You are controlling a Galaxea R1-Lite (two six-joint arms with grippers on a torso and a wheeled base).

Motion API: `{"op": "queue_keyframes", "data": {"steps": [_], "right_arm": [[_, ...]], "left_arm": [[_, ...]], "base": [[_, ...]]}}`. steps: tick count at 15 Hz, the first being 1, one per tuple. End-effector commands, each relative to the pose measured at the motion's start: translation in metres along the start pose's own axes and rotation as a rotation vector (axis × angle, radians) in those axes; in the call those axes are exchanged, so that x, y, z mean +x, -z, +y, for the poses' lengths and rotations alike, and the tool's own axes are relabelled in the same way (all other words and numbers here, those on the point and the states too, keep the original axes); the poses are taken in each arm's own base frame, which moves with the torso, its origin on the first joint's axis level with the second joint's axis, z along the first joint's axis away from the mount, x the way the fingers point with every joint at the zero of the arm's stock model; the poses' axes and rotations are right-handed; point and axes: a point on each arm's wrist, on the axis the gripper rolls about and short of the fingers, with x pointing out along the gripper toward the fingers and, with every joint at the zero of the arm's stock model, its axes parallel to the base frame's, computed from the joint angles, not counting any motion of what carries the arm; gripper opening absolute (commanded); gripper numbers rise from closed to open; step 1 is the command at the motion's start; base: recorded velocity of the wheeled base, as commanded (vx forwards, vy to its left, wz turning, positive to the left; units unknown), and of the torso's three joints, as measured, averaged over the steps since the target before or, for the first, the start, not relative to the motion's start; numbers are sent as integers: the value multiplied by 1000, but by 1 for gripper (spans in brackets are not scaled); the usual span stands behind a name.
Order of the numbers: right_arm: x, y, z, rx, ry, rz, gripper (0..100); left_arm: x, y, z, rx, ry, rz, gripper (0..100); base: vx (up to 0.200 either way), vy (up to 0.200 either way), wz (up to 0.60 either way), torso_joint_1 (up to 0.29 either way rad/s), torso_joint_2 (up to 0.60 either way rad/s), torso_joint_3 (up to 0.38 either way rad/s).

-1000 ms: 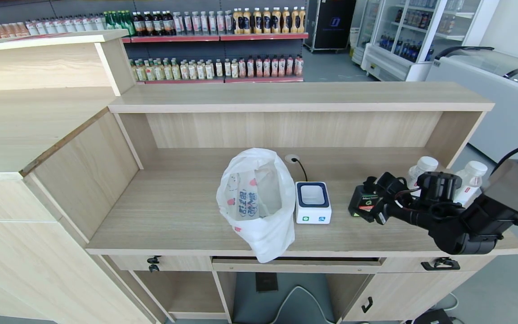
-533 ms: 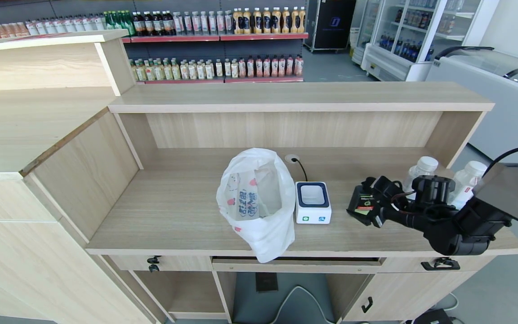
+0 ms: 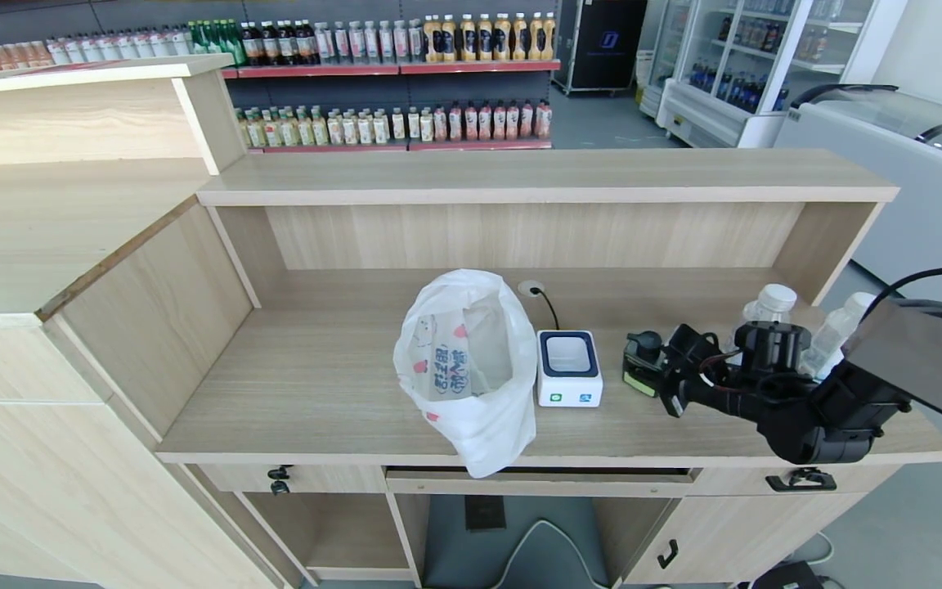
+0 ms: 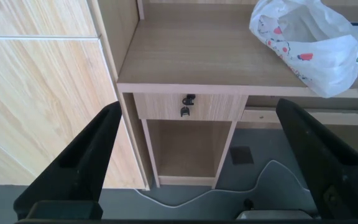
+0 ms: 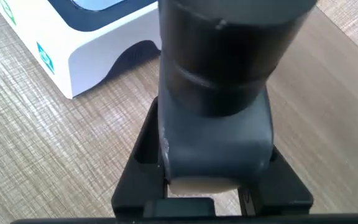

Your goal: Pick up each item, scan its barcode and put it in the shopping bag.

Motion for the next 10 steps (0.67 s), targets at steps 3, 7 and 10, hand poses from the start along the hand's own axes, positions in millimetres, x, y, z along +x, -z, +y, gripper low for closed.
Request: {"op": "queue_keyframes", "data": {"steps": [3, 7, 10], "right_arm": [[-8, -12, -11, -20, 36, -15, 0], [-51, -82, -41, -20, 120, -103, 0], [-140, -167, -32, -76, 178, -180, 0]], "left_arm": [[0, 0, 0, 0, -2, 0, 100], [0, 0, 0, 0, 0, 0, 100], [0, 0, 0, 0, -2, 0, 100]], "base": [[0, 0, 0, 0, 0, 0], [0, 0, 0, 0, 0, 0], [0, 0, 0, 0, 0, 0]]}}
